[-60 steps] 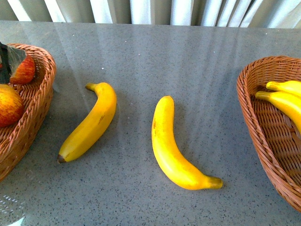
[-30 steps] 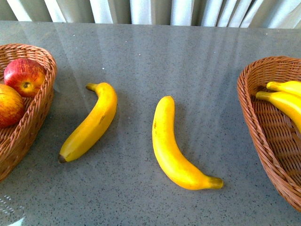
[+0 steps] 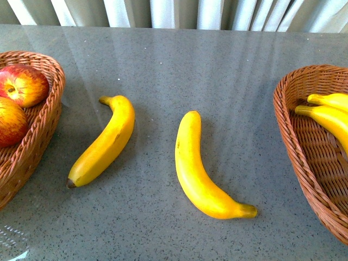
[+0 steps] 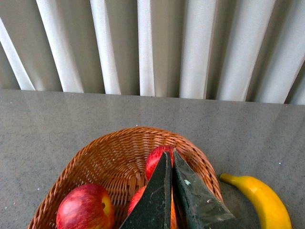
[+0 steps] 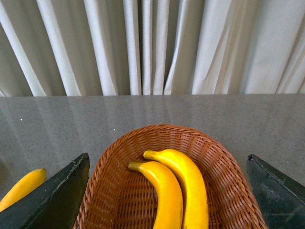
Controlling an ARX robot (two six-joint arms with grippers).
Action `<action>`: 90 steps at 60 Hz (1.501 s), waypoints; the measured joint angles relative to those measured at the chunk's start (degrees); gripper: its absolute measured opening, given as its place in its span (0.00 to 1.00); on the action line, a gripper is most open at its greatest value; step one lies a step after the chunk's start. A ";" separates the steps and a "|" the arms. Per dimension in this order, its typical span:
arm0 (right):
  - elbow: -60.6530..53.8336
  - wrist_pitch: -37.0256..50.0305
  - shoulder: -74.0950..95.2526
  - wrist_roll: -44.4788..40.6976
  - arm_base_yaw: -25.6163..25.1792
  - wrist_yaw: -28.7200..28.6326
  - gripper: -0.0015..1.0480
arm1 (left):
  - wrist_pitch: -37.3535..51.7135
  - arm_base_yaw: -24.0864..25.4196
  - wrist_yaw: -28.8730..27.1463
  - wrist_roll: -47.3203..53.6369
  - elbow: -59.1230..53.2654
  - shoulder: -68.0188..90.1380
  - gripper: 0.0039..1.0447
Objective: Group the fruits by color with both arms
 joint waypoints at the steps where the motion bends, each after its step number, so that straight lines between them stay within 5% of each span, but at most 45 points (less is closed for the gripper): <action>1: 0.00 0.00 0.00 0.02 0.00 0.00 0.91 | -0.57 0.00 0.00 0.00 -0.15 -0.92 0.01; 90: 0.00 0.00 -0.02 0.02 0.00 0.00 0.91 | -50.01 -0.04 -0.02 0.02 -2.08 -52.70 0.01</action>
